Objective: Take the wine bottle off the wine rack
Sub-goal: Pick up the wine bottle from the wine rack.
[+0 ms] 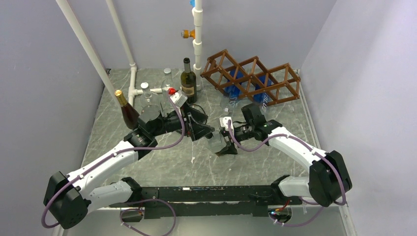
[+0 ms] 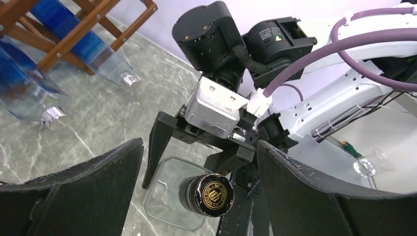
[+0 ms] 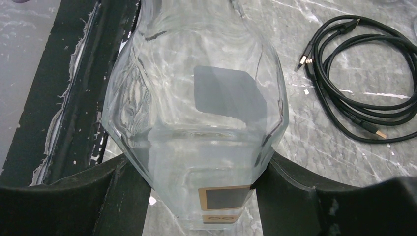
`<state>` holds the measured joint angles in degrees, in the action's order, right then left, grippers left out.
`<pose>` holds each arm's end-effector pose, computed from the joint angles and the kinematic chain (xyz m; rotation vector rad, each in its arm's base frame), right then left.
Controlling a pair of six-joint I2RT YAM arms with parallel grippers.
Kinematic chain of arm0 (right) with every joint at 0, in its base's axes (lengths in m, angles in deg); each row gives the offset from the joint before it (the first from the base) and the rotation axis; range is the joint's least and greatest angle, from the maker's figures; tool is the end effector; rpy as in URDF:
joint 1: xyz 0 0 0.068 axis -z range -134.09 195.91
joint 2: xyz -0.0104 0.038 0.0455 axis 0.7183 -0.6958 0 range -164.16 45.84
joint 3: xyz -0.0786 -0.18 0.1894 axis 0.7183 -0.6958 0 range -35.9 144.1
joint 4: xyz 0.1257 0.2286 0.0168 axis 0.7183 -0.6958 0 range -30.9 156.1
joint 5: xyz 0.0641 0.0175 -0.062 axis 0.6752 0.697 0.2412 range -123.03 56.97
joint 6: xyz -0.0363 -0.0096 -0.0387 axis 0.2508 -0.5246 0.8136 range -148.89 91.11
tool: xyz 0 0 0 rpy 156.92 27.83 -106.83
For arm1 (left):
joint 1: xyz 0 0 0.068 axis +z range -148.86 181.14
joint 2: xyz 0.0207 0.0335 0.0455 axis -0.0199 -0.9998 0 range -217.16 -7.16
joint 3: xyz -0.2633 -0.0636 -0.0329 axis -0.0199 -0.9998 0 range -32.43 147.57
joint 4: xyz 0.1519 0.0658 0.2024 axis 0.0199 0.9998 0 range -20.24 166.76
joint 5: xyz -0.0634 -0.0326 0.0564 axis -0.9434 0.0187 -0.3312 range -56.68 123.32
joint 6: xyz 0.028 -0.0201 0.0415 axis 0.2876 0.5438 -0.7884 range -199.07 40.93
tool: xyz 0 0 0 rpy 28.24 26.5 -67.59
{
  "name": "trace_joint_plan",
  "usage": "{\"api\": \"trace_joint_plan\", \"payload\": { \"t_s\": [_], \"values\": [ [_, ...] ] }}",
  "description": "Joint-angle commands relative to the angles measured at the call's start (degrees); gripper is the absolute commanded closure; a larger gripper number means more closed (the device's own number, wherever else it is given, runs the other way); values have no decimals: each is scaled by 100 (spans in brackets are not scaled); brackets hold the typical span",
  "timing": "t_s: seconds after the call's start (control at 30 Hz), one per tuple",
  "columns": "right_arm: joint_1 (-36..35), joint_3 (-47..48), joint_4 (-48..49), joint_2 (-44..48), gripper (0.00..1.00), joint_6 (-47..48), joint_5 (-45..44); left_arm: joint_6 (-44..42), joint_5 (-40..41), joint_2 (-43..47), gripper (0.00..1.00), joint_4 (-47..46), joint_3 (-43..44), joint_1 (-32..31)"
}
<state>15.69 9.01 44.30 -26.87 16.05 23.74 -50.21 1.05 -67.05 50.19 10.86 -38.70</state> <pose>0.1982 0.1499 0.2333 -1.6347 1.4297 1.0412 0.1748 -0.1706 0.3348 0.6476 1.5683 -1.3521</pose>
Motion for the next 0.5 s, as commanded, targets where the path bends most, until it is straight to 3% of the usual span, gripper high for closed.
{"api": "trace_joint_plan", "payload": {
  "t_s": [0.0,0.2,0.47],
  "values": [
    [68,43,768,299,100,-90,726,-205,206,19,9,-597,-46,-24],
    [166,-16,827,349,100,-111,803,-235,472,100,1,-853,-114,-24],
    [313,-65,844,416,100,-100,892,-114,835,80,0,-710,69,-20]
  ]
}}
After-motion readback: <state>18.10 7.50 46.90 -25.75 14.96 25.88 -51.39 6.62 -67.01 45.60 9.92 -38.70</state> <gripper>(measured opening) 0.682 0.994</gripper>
